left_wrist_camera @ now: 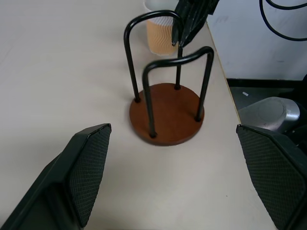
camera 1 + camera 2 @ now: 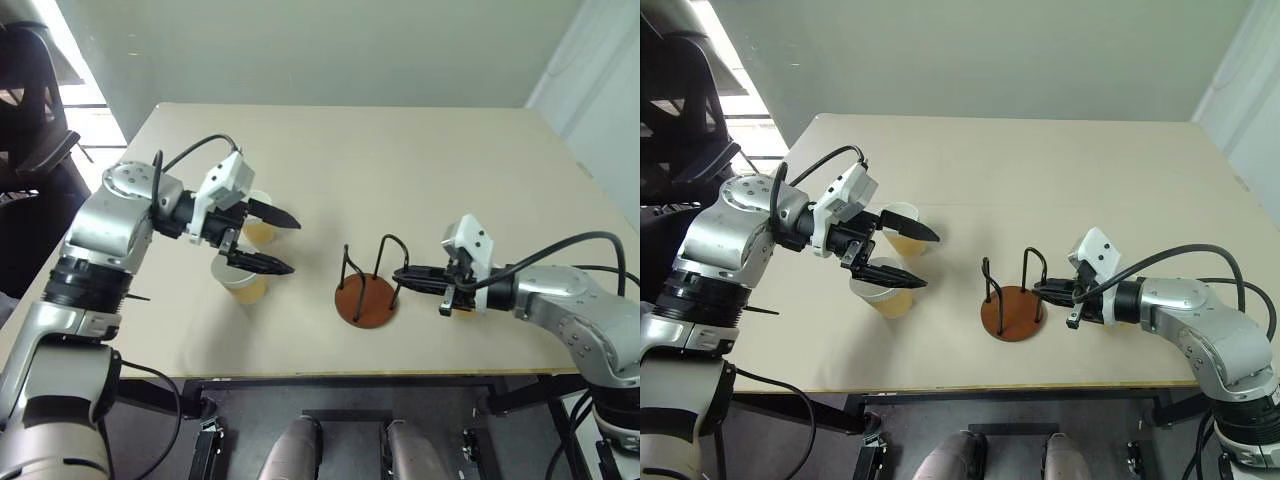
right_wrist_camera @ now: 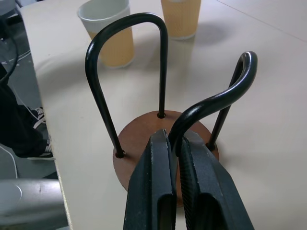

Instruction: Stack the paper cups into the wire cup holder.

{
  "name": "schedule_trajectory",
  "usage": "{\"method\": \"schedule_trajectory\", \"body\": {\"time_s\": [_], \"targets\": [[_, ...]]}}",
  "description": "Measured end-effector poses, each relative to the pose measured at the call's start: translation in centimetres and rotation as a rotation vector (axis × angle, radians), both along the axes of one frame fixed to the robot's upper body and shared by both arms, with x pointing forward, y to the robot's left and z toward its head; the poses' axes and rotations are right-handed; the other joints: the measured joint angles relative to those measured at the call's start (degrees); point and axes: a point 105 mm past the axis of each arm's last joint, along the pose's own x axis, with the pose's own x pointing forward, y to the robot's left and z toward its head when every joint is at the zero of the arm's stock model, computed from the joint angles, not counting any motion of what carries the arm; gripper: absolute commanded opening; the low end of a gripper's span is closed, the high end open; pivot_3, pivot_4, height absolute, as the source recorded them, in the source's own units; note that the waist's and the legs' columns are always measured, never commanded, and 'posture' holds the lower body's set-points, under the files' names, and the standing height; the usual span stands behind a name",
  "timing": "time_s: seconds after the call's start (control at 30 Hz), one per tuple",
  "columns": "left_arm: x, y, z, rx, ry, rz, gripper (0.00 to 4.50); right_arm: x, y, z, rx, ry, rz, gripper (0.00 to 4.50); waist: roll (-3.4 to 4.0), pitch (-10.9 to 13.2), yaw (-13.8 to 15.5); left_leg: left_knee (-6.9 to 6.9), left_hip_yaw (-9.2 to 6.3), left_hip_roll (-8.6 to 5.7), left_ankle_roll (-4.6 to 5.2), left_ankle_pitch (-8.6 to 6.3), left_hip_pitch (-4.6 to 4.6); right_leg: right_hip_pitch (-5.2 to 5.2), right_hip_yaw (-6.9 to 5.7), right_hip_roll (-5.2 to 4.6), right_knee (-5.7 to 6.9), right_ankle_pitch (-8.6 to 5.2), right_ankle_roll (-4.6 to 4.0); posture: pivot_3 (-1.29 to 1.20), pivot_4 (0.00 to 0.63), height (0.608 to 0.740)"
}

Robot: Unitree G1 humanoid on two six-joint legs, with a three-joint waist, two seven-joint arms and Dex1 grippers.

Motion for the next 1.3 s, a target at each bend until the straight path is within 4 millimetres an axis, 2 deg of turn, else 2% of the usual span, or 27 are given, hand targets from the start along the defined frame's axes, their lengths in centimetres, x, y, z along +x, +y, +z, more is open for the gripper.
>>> {"method": "schedule_trajectory", "body": {"time_s": [0.13,0.23,0.4,0.6,0.73,1.0,1.17,1.3], "targets": [[0.0,0.0,0.0,0.000,0.000,0.000,4.50,-0.2,0.1,-0.4,-0.010,0.010,0.009,0.04,0.00,0.0,0.0,0.00,0.00,0.00,0.00,0.00,0.00,0.00,0.00,0.00,-0.01,0.00,0.00,0.00,0.150,0.740],[0.0,0.0,0.0,-0.001,0.002,0.001,4.50,-0.4,0.1,-0.8,-0.028,0.021,0.017,0.78,0.00,0.0,0.0,0.00,0.00,0.00,0.00,0.00,0.00,0.00,0.00,0.00,-0.01,0.00,0.00,0.00,0.150,0.740],[-0.1,-0.2,0.4,-0.001,0.000,-0.006,4.50,-0.7,0.4,-1.3,-0.043,0.032,0.040,2.50,-0.02,0.0,0.0,0.01,0.00,0.00,0.01,0.01,0.00,0.01,0.00,0.00,-0.01,0.00,0.00,0.00,0.150,0.740],[-0.4,-0.2,0.6,0.006,0.003,-0.017,4.50,-0.9,0.5,-1.3,-0.048,0.032,0.052,2.50,-0.03,0.0,0.0,0.00,0.00,0.00,0.01,0.00,0.00,0.00,0.00,0.00,0.00,0.00,0.01,0.00,0.150,0.740],[-0.2,0.0,0.6,0.011,-0.001,-0.016,4.50,-1.1,0.2,-0.3,-0.034,0.021,0.056,2.50,-0.03,0.0,0.0,0.01,0.01,-0.02,0.01,0.00,-0.01,0.02,0.02,-0.01,-0.02,0.00,0.01,0.00,0.150,0.740],[-0.1,-0.1,1.0,0.000,-0.007,-0.020,4.50,-0.7,-2.2,3.9,-0.028,-0.069,-0.001,2.50,-0.03,0.0,0.0,-0.02,0.01,0.00,-0.03,-0.02,-0.05,-0.04,0.01,0.00,-0.02,-0.02,0.00,0.00,0.150,0.740],[1.1,-0.4,2.5,0.028,-0.110,-0.006,4.50,0.1,-3.0,9.0,-0.019,-0.242,-0.038,2.50,-0.03,0.0,0.1,-0.01,0.00,-0.01,0.00,-0.01,-0.09,-0.06,0.03,0.00,-0.03,-0.03,0.02,0.00,0.150,0.740],[2.6,0.3,2.5,0.113,-0.239,0.037,4.50,0.2,-3.3,9.4,-0.035,-0.261,-0.048,2.50,-0.03,0.0,0.1,0.01,0.00,-0.01,0.06,-0.06,-0.21,-0.16,0.02,-0.01,-0.04,-0.08,0.05,0.00,0.150,0.740]]}}
